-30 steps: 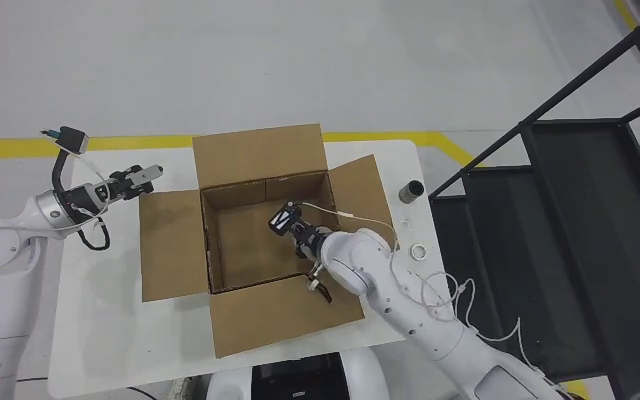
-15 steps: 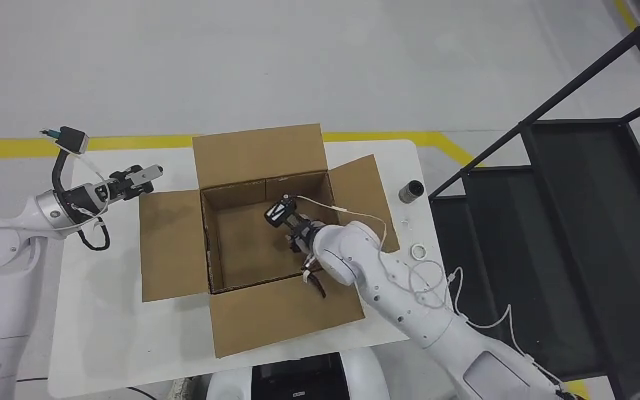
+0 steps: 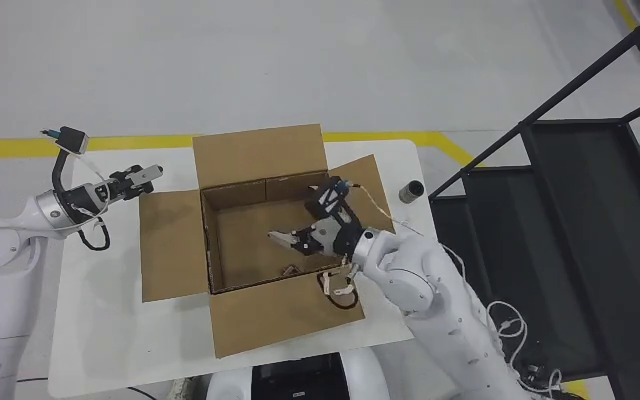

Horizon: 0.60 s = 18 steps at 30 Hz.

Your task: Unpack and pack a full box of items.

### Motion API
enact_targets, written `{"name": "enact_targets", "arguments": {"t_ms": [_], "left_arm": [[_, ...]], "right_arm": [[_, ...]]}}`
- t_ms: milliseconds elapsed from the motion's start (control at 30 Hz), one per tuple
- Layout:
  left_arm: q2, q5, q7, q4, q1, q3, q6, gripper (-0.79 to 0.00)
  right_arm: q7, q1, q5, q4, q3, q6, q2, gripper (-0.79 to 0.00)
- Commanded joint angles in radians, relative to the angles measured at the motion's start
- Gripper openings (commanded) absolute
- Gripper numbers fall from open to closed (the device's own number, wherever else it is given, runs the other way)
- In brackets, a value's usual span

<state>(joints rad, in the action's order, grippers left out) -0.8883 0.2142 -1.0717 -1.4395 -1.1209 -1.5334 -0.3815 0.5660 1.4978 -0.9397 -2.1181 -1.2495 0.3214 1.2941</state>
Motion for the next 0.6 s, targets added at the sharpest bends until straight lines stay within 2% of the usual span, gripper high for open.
{"name": "enact_targets", "arguments": {"t_ms": [0, 133, 267, 433, 567], "left_arm": [[0.000, 0.000, 0.000, 0.000, 0.000, 0.000, 0.000, 0.000], [0.000, 0.000, 0.000, 0.000, 0.000, 0.000, 0.000, 0.000], [0.000, 0.000, 0.000, 0.000, 0.000, 0.000, 0.000, 0.000], [0.000, 0.000, 0.000, 0.000, 0.000, 0.000, 0.000, 0.000], [0.000, 0.000, 0.000, 0.000, 0.000, 0.000, 0.000, 0.000]], "right_arm": [[-0.087, 0.095, -0.001, -0.082, -0.104, 0.041, -0.011, 0.000], [-0.233, 0.268, -0.024, -0.155, -0.273, 0.048, -0.023, 0.000], [-0.332, 0.406, -0.019, -0.128, -0.409, 0.032, -0.028, 0.000], [-0.391, 0.497, 0.032, -0.032, -0.522, -0.001, -0.029, 0.000], [-0.405, 0.539, 0.066, 0.029, -0.565, -0.014, -0.028, 0.000]]}}
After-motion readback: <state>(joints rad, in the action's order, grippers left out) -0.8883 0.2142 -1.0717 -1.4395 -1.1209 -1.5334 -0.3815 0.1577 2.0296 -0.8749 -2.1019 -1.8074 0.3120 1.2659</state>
